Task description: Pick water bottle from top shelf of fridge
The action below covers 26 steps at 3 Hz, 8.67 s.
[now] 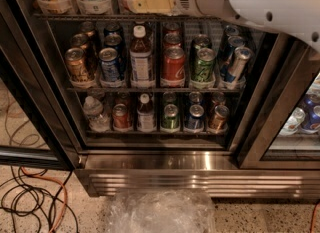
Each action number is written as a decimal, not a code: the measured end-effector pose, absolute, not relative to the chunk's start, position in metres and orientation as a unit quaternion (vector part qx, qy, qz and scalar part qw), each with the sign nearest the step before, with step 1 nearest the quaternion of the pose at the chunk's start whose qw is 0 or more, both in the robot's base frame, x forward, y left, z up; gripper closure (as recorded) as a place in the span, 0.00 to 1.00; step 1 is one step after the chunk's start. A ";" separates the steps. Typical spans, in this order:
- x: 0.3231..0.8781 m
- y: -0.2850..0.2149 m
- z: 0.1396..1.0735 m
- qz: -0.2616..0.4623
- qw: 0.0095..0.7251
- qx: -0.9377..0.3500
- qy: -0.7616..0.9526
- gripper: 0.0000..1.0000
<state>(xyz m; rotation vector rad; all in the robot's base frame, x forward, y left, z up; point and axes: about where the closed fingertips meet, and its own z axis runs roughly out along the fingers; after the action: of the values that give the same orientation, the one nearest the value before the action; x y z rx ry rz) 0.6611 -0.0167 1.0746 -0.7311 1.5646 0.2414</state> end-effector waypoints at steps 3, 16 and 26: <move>0.697 -0.006 1.073 0.090 0.655 -0.320 0.679 0.42; 0.688 -0.013 1.126 0.130 0.650 -0.291 0.690 1.00; 0.603 -0.069 1.092 0.303 0.483 -0.304 0.764 1.00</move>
Offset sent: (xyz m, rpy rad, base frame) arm 0.0600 0.0118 -0.0103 -0.0221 -0.0362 -0.0528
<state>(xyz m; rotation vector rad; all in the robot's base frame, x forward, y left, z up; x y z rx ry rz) 0.6025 -0.0694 1.0917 -0.7409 1.8607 0.7374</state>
